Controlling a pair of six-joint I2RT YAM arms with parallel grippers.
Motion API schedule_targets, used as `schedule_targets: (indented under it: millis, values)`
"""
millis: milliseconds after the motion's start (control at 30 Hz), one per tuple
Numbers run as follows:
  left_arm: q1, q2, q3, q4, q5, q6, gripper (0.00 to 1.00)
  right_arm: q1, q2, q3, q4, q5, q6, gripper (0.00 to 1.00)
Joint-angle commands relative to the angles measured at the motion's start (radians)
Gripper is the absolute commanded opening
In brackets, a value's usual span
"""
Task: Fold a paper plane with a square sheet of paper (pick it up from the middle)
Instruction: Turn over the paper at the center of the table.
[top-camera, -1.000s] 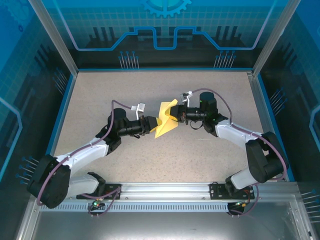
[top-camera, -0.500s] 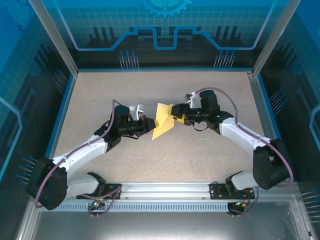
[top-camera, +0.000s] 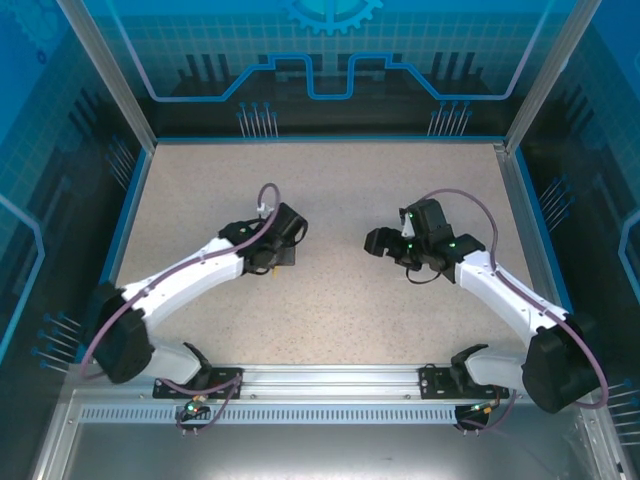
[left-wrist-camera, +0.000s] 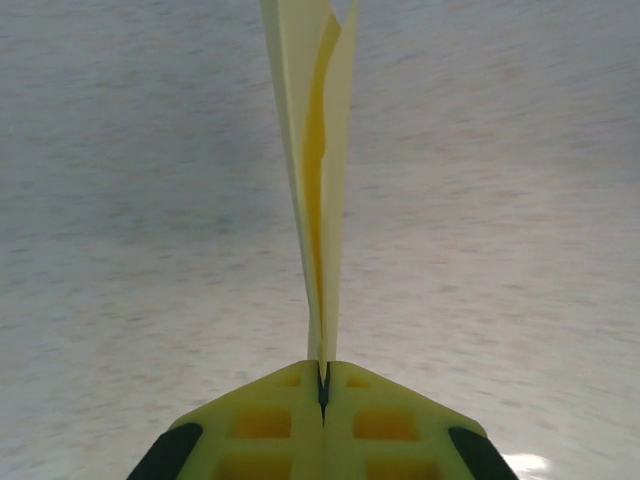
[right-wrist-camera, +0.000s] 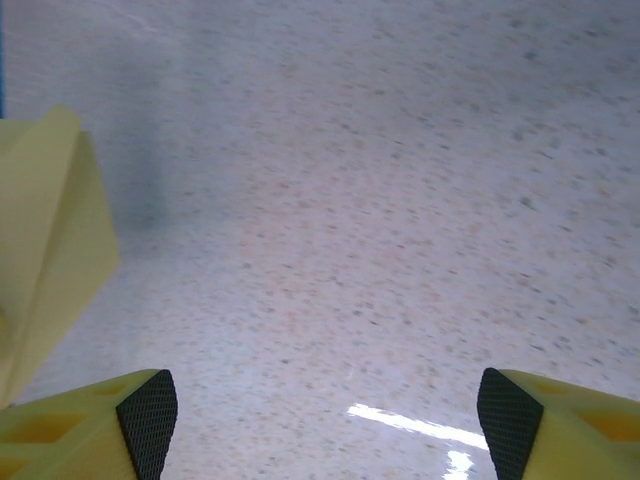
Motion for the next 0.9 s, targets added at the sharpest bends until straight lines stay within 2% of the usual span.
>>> schedule_targets:
  millis: [0, 167, 267, 433, 600, 733, 867]
  values:
    - [-0.022, 0.098, 0.051, -0.179, -0.219, -0.007, 0.07, -0.006, -0.042, -0.021, -0.051, 0.080, 0.006, 0.82]
    - [-0.069, 0.289, 0.149, -0.245, -0.317, -0.055, 0.09, -0.012, -0.073, -0.056, -0.061, 0.128, 0.039, 0.82]
    - [-0.089, 0.403, 0.201, -0.229, -0.293, -0.055, 0.10, -0.018, -0.090, -0.078, -0.064, 0.145, 0.057, 0.82]
    - [-0.101, 0.457, 0.204, -0.071, -0.087, -0.029, 0.24, -0.021, -0.106, -0.100, -0.079, 0.171, 0.073, 0.82]
    - [-0.089, 0.360, 0.167, 0.076, 0.162, -0.015, 0.47, -0.020, -0.090, -0.092, -0.091, 0.170, 0.060, 0.81]
    - [-0.011, 0.228, 0.081, 0.165, 0.326, -0.027, 0.56, 0.027, -0.042, -0.066, -0.071, 0.172, 0.045, 0.81]
    - [0.112, 0.058, -0.066, 0.256, 0.462, -0.062, 0.66, 0.164, 0.069, 0.021, -0.029, 0.206, 0.042, 0.80]
